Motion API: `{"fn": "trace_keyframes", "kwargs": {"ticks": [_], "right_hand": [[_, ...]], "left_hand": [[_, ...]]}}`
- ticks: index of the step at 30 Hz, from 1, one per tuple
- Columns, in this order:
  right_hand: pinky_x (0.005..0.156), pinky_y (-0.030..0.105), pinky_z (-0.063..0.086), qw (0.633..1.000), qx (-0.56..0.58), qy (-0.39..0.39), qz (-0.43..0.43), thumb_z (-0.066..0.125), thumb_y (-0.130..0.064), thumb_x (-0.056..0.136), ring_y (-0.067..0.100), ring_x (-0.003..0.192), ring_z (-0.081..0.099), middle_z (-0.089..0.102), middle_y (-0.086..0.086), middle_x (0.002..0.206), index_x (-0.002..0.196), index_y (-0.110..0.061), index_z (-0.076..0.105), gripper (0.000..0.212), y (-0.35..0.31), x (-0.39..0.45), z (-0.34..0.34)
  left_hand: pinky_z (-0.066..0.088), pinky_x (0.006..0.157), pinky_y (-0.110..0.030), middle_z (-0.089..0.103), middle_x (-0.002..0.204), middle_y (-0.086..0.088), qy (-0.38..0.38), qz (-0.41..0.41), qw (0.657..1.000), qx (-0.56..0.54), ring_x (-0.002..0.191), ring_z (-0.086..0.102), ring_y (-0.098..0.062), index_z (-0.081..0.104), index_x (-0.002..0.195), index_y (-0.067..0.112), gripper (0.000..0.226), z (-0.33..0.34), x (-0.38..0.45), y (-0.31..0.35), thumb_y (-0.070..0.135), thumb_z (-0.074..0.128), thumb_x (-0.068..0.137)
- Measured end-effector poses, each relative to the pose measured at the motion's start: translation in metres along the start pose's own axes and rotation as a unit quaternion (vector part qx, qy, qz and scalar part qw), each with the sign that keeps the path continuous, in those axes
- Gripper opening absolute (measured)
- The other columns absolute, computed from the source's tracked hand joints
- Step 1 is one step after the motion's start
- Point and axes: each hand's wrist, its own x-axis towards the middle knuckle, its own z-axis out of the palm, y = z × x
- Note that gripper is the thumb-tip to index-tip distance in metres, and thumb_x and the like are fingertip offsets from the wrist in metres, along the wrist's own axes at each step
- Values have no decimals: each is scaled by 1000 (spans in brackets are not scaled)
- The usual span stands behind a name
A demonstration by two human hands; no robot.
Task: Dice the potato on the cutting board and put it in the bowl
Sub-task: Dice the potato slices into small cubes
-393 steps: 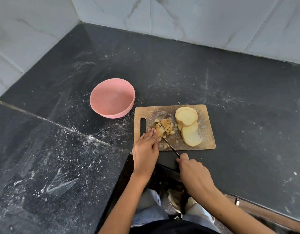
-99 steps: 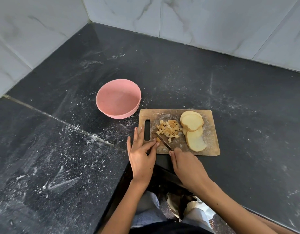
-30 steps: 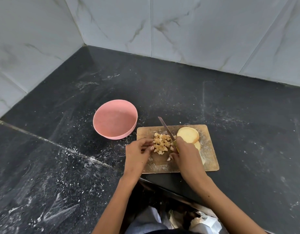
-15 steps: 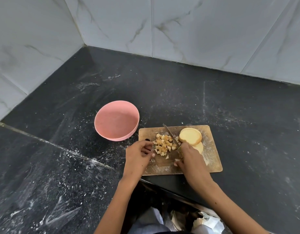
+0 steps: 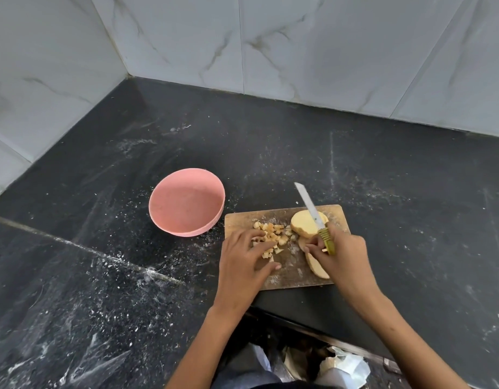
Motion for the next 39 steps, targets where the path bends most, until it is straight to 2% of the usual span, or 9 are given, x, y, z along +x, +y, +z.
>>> {"fn": "trace_keyframes", "kwargs": {"ticks": [3,9,14,18,21,24,27,33,39], "right_hand": [[58,17,46,999,24,21,15,79,-11,75,3,64,62,64,-11,66,62,-22,40,43,10,-2,-6],[53,24,44,997,33,70,24,80,-16,75,9,57,58,62,-7,61,62,-20,45,38,27,-7,-3],[61,25,47,995,27,99,-2,80,-27,74,6,69,59,59,-20,77,87,-15,65,23,22,2,-2],[58,15,41,996,37,87,6,81,-39,71,4,67,57,57,-15,74,97,-18,63,39,21,15,4],[59,24,46,998,22,55,5,81,-48,67,9,71,58,57,-10,76,89,-18,56,45,22,27,8],[57,17,38,999,13,34,-3,82,-45,68,11,72,53,52,-11,76,76,-28,42,44,22,35,12],[55,12,31,1000,-3,29,1,81,-40,70,12,75,53,51,-10,78,75,-24,40,44,23,39,13],[64,33,48,1000,-17,5,4,79,-42,68,16,78,54,56,-1,84,85,-14,50,44,31,43,8],[68,31,46,999,15,-34,-2,83,-33,63,16,83,52,55,-2,87,83,-14,49,44,36,50,1]], "left_hand": [[39,97,-38,62,116,5,-26,52,997,42,113,50,-19,75,100,28,35,11,6,4,34,86,68],[30,95,-32,60,107,1,-39,48,994,90,104,51,-20,76,94,26,29,23,32,19,33,85,67],[31,93,-30,63,105,7,-47,37,996,67,103,51,-16,76,87,28,20,32,43,20,31,84,69],[25,86,-24,70,96,11,-42,41,996,60,92,56,-15,78,85,28,18,31,50,16,25,85,69],[25,85,-24,73,88,11,-39,49,996,68,85,58,-12,78,82,27,10,28,55,18,25,83,73],[27,87,-27,72,81,10,-34,24,995,87,78,57,-11,77,77,24,5,29,60,23,23,81,74],[27,83,-27,71,78,8,-27,-18,995,96,75,57,-13,77,73,21,10,31,62,26,13,82,70],[23,80,-18,66,87,9,1,-54,998,39,86,46,-8,77,86,21,9,24,54,25,18,78,78],[28,84,-21,71,96,12,16,-69,997,33,93,57,-11,76,95,26,14,12,52,24,18,72,85]]}}
